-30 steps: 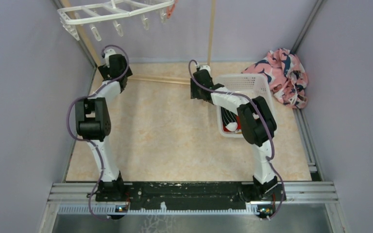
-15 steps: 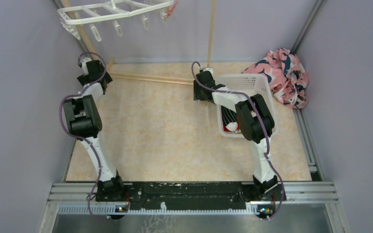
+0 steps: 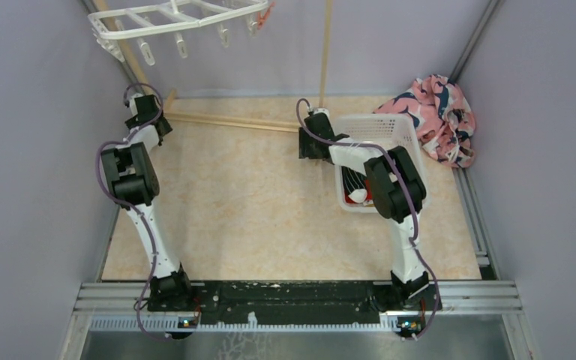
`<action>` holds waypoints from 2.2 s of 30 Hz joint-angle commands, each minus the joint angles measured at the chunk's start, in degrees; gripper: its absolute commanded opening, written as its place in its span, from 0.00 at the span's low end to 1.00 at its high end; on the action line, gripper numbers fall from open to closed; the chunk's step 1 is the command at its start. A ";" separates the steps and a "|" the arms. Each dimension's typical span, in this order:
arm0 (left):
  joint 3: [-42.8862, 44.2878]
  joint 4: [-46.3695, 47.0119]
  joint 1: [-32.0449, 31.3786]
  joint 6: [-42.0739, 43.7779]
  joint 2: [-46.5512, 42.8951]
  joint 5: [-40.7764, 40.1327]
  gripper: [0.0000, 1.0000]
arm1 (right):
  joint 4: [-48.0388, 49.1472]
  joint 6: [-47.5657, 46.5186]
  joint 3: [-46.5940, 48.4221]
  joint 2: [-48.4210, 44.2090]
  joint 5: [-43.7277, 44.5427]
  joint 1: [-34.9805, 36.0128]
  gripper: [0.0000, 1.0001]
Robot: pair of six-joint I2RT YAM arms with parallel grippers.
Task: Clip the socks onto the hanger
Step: Move the clothesline to the center of the board.
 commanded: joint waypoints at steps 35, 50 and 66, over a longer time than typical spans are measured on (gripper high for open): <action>-7.20 2.49 -12.23 -15.43 -10.52 19.81 0.99 | -1.78 -3.55 10.40 -5.24 -7.59 4.15 0.59; 10.69 11.30 -12.57 -5.49 4.57 11.60 0.99 | 2.18 -3.54 -7.82 -18.35 -4.25 4.21 0.59; 6.54 -5.18 -10.93 -15.51 6.82 16.70 0.97 | 6.46 -4.64 -20.01 -29.13 2.72 4.14 0.58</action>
